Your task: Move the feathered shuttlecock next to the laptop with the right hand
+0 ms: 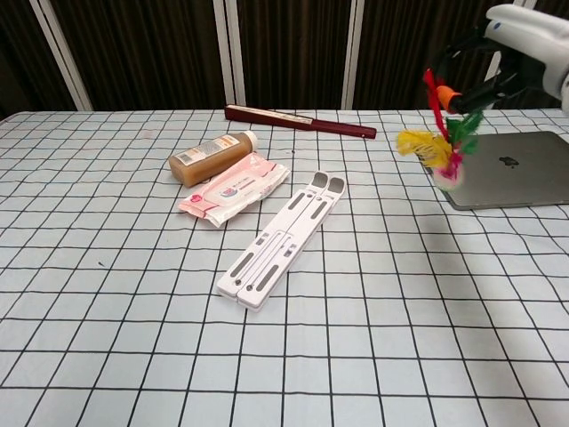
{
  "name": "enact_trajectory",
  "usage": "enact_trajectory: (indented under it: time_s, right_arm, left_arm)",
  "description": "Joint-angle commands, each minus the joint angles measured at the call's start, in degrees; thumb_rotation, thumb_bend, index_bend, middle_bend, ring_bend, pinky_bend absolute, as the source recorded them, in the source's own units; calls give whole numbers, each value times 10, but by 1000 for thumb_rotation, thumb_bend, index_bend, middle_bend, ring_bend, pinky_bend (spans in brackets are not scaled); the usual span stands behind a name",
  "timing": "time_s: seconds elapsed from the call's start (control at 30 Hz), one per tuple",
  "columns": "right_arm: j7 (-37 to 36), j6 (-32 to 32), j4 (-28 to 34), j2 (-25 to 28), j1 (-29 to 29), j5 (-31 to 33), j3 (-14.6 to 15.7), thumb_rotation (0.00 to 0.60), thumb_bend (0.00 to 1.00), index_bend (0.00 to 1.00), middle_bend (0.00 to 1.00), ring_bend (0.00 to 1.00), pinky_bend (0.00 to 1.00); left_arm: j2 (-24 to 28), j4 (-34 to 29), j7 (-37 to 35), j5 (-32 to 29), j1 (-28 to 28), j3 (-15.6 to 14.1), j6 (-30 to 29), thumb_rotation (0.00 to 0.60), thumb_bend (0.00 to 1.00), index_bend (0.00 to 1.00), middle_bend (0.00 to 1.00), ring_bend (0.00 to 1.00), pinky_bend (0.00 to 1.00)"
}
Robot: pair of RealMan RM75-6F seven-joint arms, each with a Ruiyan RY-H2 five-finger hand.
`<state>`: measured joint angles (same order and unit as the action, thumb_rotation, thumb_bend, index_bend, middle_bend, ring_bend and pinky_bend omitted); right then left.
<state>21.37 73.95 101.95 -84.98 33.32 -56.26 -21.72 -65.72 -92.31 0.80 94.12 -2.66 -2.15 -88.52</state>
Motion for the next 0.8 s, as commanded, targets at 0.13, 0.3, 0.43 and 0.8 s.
enact_trajectory:
  time_s: [0.13,0.3,0.43,0.8]
  right_arm:
    - [-55,10,-1,36,-36,-16,12,600,585,634,233,0,0]
    - [-77,10,-7,50,-51,-18,19,600,586,634,234,0,0]
    - [-94,11,-8,58,-65,-21,29,600,586,634,234,0,0]
    - [-127,15,-30,48,-90,-30,53,600,585,634,233,0,0]
  left_arm:
    - [-2,-1,4,-1,2,0,-1,600,0,0,0,0,0]
    - [-3,-1,8,-1,2,0,-1,600,0,0,0,0,0]
    - [-4,-1,12,-2,2,0,0,600,0,0,0,0,0]
    - [-5,1,13,0,3,-1,-3,600,0,0,0,0,0]
